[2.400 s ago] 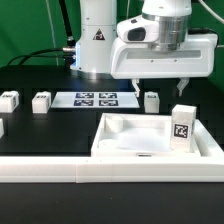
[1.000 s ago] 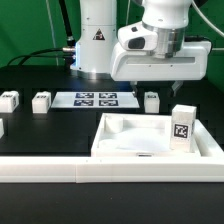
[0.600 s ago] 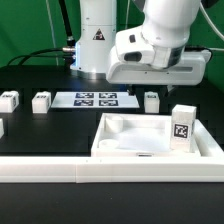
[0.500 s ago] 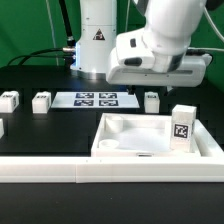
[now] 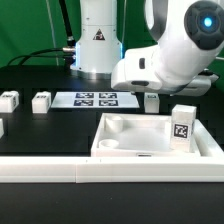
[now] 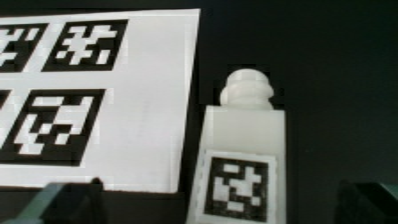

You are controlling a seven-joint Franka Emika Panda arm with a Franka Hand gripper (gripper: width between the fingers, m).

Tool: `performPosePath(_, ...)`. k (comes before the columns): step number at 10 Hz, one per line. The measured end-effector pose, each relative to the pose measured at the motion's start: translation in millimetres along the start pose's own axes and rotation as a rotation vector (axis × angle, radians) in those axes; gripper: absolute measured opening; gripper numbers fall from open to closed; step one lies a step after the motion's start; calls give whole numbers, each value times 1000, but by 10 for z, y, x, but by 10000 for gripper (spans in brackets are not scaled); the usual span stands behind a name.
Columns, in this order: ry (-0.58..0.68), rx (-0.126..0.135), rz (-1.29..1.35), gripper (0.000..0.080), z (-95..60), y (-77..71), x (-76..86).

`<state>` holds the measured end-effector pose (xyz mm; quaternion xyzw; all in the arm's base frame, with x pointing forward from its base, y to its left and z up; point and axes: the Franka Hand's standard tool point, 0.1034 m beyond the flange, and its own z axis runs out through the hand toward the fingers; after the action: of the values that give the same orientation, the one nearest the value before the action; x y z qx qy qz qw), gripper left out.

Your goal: Assemble square table

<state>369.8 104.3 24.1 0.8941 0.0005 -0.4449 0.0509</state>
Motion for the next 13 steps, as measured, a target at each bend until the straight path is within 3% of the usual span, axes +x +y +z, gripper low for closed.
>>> performPosePath(7,17,3,21,649,125,15,71)
performPosePath(9,16,4,24,364,124,22,72)
performPosePath(10,16,5,24,364,123,24,72)
performPosePath(11,16,5,24,289,122,26,72)
performPosePath(13,16,6,25,290,122,29,73)
